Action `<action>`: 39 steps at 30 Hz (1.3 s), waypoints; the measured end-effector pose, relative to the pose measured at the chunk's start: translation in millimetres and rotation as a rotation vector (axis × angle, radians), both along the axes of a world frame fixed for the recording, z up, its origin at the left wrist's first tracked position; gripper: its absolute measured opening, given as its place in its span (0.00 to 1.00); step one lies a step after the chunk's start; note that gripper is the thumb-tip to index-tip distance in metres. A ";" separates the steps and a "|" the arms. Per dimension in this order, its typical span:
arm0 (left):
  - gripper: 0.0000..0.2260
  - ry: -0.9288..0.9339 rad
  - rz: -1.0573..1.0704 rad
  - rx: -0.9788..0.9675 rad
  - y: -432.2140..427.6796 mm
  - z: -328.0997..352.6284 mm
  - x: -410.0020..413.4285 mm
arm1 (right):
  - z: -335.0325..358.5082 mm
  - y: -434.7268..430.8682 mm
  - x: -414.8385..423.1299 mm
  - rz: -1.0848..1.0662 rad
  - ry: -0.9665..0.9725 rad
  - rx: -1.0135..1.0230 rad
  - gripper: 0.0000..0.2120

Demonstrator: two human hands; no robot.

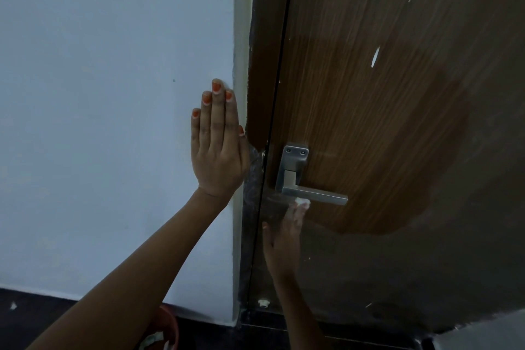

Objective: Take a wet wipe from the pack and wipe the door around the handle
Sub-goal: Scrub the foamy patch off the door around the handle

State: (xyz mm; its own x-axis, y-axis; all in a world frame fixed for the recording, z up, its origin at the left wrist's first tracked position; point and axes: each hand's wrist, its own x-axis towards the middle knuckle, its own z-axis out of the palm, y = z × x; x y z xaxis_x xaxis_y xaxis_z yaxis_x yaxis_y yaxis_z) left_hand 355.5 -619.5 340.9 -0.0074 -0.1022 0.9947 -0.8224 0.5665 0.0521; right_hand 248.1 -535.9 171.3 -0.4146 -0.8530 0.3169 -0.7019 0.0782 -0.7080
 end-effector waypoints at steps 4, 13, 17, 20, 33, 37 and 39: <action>0.24 0.003 0.000 0.003 -0.5 -2.7 -0.8 | 0.8 -13.0 -7.3 0.019 0.280 -0.008 0.34; 0.24 0.019 -0.016 -0.017 -1.8 -2.0 0.0 | -6.3 -3.9 -45.2 0.247 0.696 0.061 0.26; 0.24 0.008 -0.010 -0.024 -2.8 -3.7 -0.1 | -3.6 3.6 -60.9 0.061 0.622 0.040 0.29; 0.25 0.005 -0.006 -0.027 -3.4 -3.8 0.0 | -2.8 -0.6 -55.4 0.093 0.610 0.094 0.29; 0.29 0.005 -0.004 -0.028 -3.2 -3.2 0.5 | -12.2 9.2 -96.6 0.182 0.787 0.157 0.25; 0.28 -0.006 -0.007 -0.026 -2.7 -3.1 0.2 | -23.6 3.4 -82.5 0.241 0.815 0.139 0.28; 0.27 -0.007 -0.014 -0.022 -3.1 -3.0 0.0 | -34.0 1.1 -76.0 0.371 0.900 0.167 0.28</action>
